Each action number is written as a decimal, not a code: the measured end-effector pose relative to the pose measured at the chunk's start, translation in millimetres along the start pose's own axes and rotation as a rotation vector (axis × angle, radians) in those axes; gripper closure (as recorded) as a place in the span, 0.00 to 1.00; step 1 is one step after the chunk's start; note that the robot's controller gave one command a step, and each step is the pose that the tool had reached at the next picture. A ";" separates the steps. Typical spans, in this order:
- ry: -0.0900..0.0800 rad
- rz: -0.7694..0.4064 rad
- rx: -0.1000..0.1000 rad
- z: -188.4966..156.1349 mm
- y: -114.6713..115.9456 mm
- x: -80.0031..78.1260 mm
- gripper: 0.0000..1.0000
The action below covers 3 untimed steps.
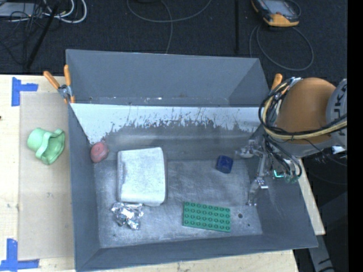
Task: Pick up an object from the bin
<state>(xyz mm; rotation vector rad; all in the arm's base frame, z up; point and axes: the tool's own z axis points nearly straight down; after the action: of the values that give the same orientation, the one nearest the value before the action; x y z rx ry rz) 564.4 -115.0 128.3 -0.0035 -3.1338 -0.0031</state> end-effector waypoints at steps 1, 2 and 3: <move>-0.012 -0.123 0.002 57.8 65.2 -21.5 0.00; -0.007 0.034 -0.001 0.8 119.8 38.2 0.00; -0.016 0.030 0.002 58.6 106.8 67.5 0.00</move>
Offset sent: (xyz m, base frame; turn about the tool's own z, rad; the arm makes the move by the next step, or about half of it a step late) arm 0.0192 0.0630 -0.0583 -0.1192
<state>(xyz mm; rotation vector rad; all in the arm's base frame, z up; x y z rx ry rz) 496.7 -7.9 70.5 -0.0500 -3.1490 -0.0004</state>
